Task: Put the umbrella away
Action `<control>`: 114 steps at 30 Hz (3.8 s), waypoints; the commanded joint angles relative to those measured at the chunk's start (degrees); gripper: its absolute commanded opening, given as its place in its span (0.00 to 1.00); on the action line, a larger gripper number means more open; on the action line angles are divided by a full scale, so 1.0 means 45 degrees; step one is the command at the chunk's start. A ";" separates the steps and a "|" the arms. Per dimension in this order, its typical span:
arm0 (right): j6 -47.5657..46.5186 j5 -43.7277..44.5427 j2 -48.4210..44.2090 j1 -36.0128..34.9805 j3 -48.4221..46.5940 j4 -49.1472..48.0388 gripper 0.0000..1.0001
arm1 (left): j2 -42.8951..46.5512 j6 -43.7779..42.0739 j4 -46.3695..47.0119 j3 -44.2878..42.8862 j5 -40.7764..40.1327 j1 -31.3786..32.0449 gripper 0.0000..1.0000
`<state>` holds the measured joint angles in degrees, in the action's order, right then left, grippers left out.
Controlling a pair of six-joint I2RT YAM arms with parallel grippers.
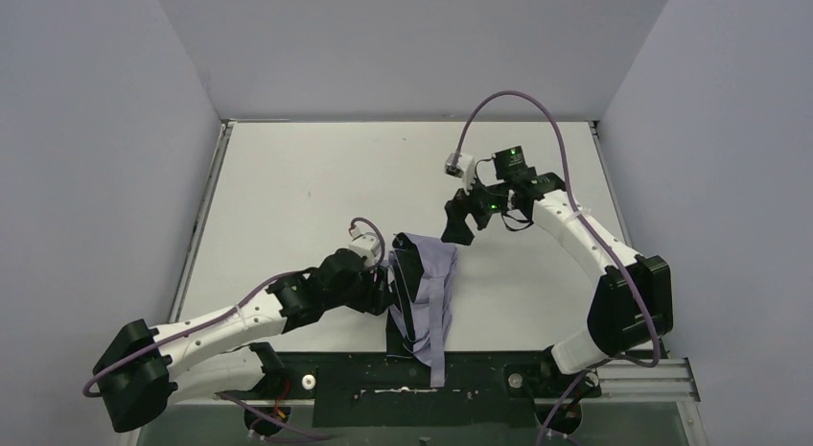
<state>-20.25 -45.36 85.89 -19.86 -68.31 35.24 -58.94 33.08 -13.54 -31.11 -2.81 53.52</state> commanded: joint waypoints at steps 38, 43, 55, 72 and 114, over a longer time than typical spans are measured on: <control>-0.2884 0.3745 0.3792 -0.5181 0.1943 0.0493 0.89 | 0.0978 -0.0185 -0.1486 -0.0549 -0.0130 -0.1213 0.51; -0.2877 0.4586 0.4257 -0.5642 0.1720 0.0505 0.78 | 0.1921 -0.0143 -0.2181 -0.0588 -0.0042 -0.1902 0.51; -0.3735 0.7255 0.3629 -0.6172 0.2203 -0.1532 0.31 | 0.2550 -0.1546 -0.3756 -0.2726 0.1179 -0.4873 0.68; -0.7367 0.9372 0.0342 -0.7276 0.7183 -0.8957 0.18 | -0.1723 -0.5561 -0.4844 -0.6044 0.4446 -0.6559 0.79; -0.6884 1.0868 -0.0591 -0.8030 0.8805 -1.1583 0.17 | -1.0011 -1.0226 -0.4373 -0.8107 0.9278 -0.4039 0.92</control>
<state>-52.84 2.70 84.07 -56.07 -29.10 -15.79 -104.09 -9.41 -31.92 -65.93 36.75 34.20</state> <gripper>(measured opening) 0.325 0.940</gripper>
